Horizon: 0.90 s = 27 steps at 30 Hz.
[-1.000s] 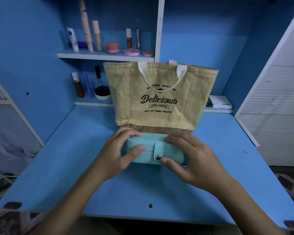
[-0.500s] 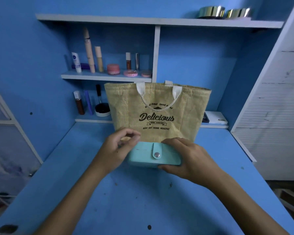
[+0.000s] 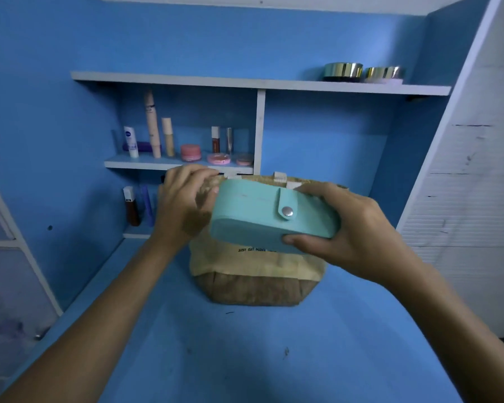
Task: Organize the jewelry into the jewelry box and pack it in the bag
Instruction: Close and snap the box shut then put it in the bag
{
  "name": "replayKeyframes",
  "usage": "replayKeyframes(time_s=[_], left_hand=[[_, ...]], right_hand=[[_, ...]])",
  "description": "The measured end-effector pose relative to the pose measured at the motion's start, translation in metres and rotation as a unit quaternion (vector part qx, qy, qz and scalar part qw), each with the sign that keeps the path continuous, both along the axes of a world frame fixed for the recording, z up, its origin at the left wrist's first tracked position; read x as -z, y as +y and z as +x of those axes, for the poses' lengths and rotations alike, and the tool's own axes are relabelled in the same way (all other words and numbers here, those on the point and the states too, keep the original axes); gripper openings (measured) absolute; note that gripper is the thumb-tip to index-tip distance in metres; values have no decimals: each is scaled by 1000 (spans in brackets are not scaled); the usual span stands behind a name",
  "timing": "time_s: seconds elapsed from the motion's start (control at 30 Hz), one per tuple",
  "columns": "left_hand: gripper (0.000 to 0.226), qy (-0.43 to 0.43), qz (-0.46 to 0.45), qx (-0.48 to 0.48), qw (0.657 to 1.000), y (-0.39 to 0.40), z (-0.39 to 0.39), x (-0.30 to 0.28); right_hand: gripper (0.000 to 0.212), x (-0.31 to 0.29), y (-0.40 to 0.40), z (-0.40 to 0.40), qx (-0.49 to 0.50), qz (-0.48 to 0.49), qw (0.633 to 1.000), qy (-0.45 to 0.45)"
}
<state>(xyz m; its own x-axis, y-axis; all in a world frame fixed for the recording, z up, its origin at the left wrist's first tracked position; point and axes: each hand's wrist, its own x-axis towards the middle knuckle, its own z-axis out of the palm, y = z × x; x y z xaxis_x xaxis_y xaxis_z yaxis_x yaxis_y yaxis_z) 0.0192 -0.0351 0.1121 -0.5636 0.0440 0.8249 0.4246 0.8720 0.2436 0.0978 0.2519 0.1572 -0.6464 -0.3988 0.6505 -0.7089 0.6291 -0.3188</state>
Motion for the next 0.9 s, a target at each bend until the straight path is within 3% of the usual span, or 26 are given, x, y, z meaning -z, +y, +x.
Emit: replayKeyframes(time_s=[0.1, 0.3, 0.43, 0.73, 0.9], left_hand=[[49, -15, -23, 1, 1000, 0, -9, 0], [31, 0, -57, -32, 998, 8, -10, 11], [43, 21, -35, -18, 999, 10, 0, 12], [23, 33, -25, 45, 998, 13, 35, 21], [19, 48, -41, 58, 996, 15, 51, 25]], right_hand=[[63, -26, 0, -6, -10, -20, 1000, 17], [64, -58, -5, -21, 6, -45, 998, 42], [61, -69, -9, -31, 21, -46, 998, 36], [59, -58, -19, -51, 24, -17, 999, -27], [57, -39, -24, -55, 26, 60, 993, -102]])
